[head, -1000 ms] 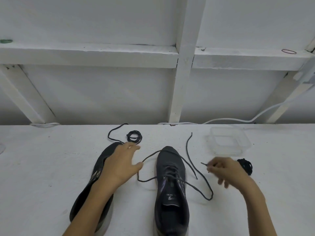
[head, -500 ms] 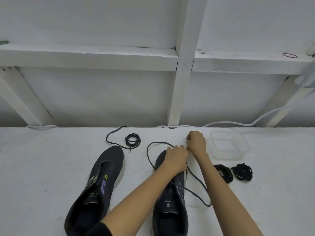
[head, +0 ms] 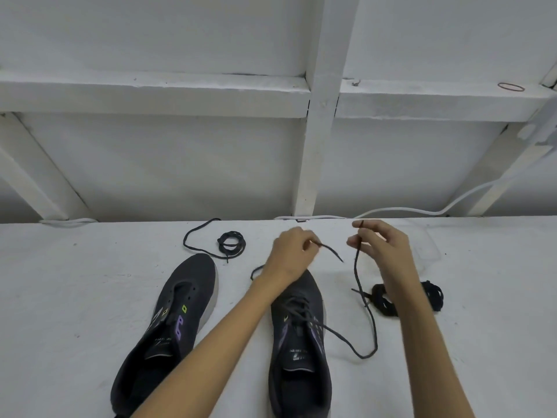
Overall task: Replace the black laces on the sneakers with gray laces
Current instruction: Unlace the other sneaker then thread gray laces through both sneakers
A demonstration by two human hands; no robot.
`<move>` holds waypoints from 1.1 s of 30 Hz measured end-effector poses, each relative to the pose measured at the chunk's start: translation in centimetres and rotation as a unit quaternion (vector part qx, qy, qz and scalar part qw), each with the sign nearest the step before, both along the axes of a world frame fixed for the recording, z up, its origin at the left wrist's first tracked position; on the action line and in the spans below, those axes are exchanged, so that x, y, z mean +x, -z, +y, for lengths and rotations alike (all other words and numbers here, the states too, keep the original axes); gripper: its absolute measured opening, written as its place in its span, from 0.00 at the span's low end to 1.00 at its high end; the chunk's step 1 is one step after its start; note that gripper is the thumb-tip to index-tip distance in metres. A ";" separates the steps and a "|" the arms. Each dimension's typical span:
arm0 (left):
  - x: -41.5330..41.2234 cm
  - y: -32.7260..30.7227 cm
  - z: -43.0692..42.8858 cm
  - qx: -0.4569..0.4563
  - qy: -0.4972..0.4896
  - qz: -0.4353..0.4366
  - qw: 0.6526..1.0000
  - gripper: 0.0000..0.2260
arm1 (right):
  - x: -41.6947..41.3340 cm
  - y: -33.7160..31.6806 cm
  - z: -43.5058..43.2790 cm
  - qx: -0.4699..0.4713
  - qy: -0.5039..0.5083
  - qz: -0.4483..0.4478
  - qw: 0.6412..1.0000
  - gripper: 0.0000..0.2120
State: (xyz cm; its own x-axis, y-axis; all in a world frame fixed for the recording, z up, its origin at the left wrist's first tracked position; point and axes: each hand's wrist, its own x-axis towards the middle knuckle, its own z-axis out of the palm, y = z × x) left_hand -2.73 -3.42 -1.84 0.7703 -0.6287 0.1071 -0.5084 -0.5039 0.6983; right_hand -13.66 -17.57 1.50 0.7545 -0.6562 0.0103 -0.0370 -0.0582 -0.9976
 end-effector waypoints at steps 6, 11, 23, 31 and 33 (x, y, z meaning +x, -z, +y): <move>-0.3 -2.0 6.1 -0.219 -0.069 0.184 0.956 0.06 | -7.8 -1.7 4.0 -0.002 -0.339 0.074 0.938 0.04; -2.6 -1.1 9.7 -0.267 -0.113 0.204 0.935 0.08 | -8.8 2.5 5.9 -0.040 -0.274 0.120 0.953 0.06; -5.5 0.1 12.3 -0.346 -0.163 0.233 0.894 0.09 | -7.6 2.7 6.9 -0.212 -0.232 0.178 0.933 0.06; -4.8 -0.6 13.2 -0.426 -0.195 0.276 0.839 0.10 | -6.3 2.0 7.2 -0.241 -0.307 0.224 0.893 0.09; -4.8 -1.2 13.5 -0.434 -0.204 0.283 0.831 0.11 | -6.0 2.2 7.4 -0.210 -0.309 0.211 0.903 0.07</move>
State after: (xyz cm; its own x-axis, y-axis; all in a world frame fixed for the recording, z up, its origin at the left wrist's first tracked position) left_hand -7.50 10.12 -0.59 0.9818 -0.1774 -0.0675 0.1137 0.2650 0.9575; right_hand -19.66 -10.16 -0.73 0.9702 -0.1140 -0.2139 -0.2403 -0.5672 -0.7878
